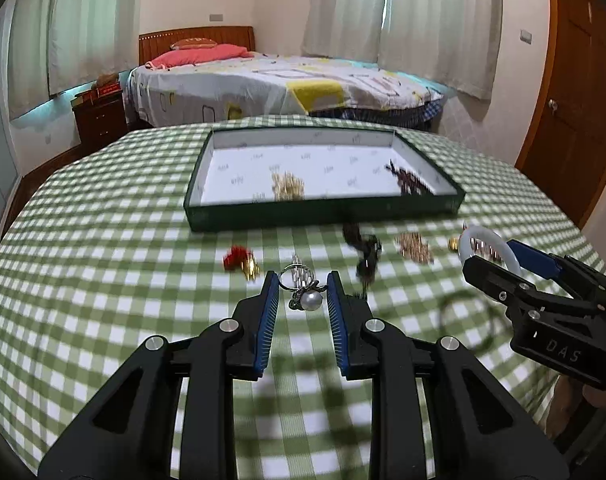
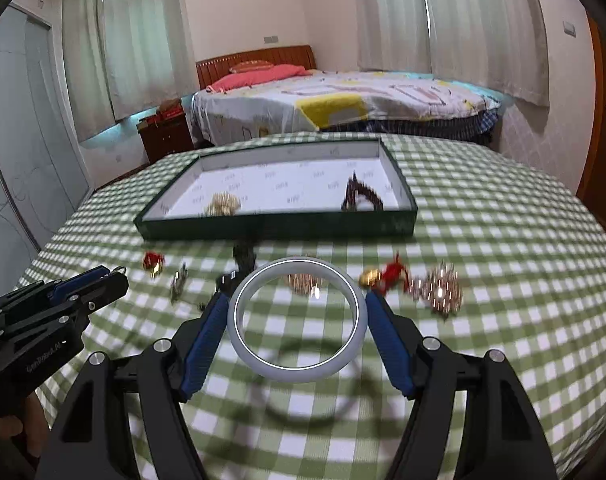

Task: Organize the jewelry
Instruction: 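Lower the ring and bangle into the green box and open both tools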

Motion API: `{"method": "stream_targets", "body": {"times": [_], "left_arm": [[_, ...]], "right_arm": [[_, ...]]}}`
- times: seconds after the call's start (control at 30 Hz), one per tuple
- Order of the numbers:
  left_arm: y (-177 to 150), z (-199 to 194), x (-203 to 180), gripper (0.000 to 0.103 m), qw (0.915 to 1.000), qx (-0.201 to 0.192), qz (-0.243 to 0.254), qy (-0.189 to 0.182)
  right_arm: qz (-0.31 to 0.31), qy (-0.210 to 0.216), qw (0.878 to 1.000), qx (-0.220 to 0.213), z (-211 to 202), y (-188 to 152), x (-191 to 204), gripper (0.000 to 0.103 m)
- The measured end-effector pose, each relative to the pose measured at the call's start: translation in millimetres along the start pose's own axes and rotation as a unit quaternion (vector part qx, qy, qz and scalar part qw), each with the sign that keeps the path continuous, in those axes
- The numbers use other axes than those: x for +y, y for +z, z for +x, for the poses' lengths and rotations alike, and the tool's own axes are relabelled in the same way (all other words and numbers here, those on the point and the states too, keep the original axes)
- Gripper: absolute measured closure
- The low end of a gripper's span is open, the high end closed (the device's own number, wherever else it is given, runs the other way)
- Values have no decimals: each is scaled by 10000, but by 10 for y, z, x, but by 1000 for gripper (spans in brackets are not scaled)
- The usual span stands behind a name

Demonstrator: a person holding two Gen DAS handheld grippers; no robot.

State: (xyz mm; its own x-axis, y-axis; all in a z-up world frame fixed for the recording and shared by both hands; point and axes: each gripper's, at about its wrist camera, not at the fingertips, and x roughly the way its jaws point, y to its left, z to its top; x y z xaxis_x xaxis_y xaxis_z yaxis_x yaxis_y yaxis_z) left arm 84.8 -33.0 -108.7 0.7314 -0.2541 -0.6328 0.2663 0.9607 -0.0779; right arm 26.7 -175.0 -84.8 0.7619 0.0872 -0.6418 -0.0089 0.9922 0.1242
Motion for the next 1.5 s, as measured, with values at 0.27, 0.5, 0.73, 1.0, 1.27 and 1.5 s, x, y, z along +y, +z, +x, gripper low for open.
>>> {"method": "stream_targets", "body": {"times": [0.27,0.5,0.73,1.0,1.27,1.5], "left_arm": [[469,194,95,79,9995,-312,24,6],[875,562,214,79,9990,-444,37,57],[1012,1114,385,79,9999,-50,-49,104],[871,1533,550,79,9981,554,-220,177],[854,1677,554,79,9953,916,-260,160],[872,1702,507,71,9954,922,-247,111]], "right_arm": [[-10,-6,9997,-241,209,440,-49,34],[-60,40,9995,-300,574,812,-62,34],[-127,57,9999,-32,1054,961,-44,34],[-142,55,9988,469,1445,876,-88,34],[-52,82,9966,817,1556,847,-148,34],[31,109,9948,1010,1632,839,-187,34]]}}
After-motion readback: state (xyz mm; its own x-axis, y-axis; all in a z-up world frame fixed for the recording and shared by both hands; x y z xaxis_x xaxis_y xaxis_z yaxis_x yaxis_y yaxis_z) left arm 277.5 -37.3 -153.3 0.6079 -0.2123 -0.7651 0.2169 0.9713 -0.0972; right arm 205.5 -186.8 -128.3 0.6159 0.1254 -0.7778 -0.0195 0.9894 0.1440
